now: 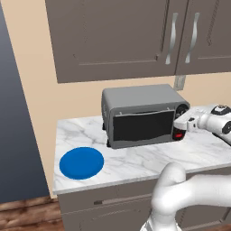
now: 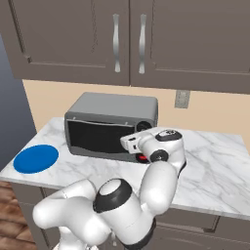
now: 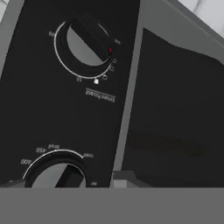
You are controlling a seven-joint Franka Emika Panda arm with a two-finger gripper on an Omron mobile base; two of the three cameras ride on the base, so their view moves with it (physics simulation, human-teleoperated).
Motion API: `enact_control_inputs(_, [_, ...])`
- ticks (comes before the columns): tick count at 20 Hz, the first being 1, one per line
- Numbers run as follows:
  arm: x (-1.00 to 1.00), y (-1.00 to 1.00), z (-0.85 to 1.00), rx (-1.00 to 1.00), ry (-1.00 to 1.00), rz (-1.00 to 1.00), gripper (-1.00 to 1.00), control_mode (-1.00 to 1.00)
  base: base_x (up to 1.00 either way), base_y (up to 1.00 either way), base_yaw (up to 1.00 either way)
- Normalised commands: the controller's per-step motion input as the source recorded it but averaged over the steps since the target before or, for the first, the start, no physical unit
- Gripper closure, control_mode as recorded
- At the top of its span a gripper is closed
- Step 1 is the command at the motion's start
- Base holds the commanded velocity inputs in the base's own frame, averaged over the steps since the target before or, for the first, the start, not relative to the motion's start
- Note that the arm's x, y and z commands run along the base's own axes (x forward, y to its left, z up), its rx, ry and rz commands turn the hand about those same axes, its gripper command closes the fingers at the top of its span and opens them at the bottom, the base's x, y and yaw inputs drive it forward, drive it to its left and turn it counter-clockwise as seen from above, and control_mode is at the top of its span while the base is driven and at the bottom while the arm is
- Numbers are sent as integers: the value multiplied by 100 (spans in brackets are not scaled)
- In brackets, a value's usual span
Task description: Pull the toaster oven rack outwards. Pick up the baguette from the plate and place it on the toaster oven rack. Close the toaster oven door fully and set the temperature to the lowest setting.
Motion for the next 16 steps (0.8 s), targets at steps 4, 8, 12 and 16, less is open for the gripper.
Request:
enact_control_inputs(4, [6,-6,-13,-53,0,77,100,-100,0,0,0])
enact_control_inputs(8, [0,-3,-9,-50,0,81,100,-100,0,0,0])
enact_control_inputs(12, [0,-3,-11,-51,0,81,100,-100,0,0,0])
enact_control_inputs(16, [1,-4,-21,-54,2,79,100,-100,0,0,0])
